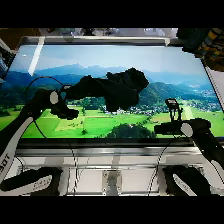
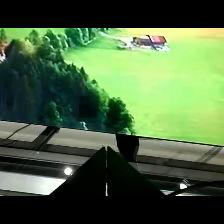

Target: Fold the clothes and pants, and hang the long-sleeved shirts on hangers.

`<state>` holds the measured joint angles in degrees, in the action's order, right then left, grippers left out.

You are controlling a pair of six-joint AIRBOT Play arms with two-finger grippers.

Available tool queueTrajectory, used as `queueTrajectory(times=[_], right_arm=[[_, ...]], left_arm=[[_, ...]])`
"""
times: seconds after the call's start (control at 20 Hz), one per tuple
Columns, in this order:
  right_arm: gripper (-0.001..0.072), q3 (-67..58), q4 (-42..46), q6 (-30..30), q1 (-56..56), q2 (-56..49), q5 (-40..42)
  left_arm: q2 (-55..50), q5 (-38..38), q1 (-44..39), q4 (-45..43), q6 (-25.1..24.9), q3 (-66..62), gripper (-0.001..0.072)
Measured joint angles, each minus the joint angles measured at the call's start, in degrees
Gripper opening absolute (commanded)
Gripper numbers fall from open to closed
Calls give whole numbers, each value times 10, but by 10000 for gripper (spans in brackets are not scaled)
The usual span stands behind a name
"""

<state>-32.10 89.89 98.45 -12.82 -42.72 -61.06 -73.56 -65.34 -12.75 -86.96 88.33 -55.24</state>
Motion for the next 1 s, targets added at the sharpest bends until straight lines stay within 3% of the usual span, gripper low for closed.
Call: queueTrajectory(times=[0.5,0.55,0.65,0.7,1.0], right_arm=[[32,-47,-29,-8,0,-67,118],[62,-68,-29,-14,0,-87,122],[407,-123,-30,-28,0,-140,131],[435,-157,-29,-35,0,-171,133],[441,-394,-13,-74,0,-382,140]], left_arm=[[0,0,0,0,0,0,234],[0,0,0,0,0,0,234],[0,0,0,0,0,0,234],[0,0,0,0,0,0,234],[0,0,0,0,0,0,233]])
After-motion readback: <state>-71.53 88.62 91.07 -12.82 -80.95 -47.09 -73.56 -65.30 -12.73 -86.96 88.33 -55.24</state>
